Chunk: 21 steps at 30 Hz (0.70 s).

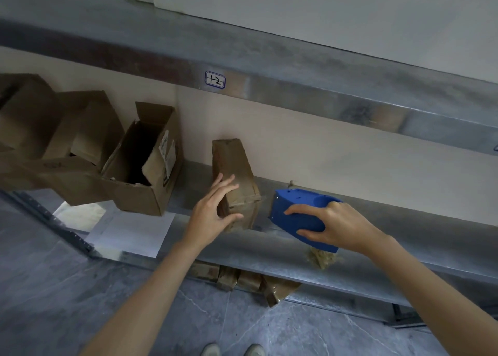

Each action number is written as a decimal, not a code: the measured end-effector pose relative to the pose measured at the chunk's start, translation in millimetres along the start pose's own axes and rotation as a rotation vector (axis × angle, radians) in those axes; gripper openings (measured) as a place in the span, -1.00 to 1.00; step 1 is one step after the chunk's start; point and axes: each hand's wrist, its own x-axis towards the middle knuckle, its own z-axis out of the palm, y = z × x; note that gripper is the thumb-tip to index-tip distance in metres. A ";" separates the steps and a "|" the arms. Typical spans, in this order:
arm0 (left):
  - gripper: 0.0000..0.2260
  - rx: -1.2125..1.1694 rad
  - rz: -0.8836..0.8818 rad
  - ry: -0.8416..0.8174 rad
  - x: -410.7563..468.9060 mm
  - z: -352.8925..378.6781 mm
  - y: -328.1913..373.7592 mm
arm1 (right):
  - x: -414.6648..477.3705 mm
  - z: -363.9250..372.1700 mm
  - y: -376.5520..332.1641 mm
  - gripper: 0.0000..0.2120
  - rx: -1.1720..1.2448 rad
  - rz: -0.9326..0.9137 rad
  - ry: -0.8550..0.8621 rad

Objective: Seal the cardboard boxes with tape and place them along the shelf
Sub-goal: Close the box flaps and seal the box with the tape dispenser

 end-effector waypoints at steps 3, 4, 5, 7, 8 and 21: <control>-0.35 0.032 0.017 0.014 0.6 0.6 -0.6 | 3.3 0.4 -0.1 -0.57 -0.020 0.009 -0.008; -0.33 0.045 0.024 0.010 0.8 -0.1 -1.1 | 3.7 0.3 0.7 -0.57 -0.022 0.009 -0.014; -0.32 0.055 0.027 0.007 0.9 -0.9 -1.7 | 3.3 0.0 1.5 -0.57 -0.018 0.010 -0.015; -0.32 0.063 0.030 0.005 1.3 -2.0 -3.2 | 0.3 -1.4 2.7 -0.58 -0.006 0.010 -0.010; -0.32 0.063 0.031 0.005 1.2 -2.0 -3.9 | -2.3 -2.4 3.2 -0.59 -0.007 0.010 -0.013; -0.33 0.011 0.027 0.002 -0.2 -1.1 -4.4 | -8.3 -8.1 5.8 -0.60 -0.062 0.022 0.058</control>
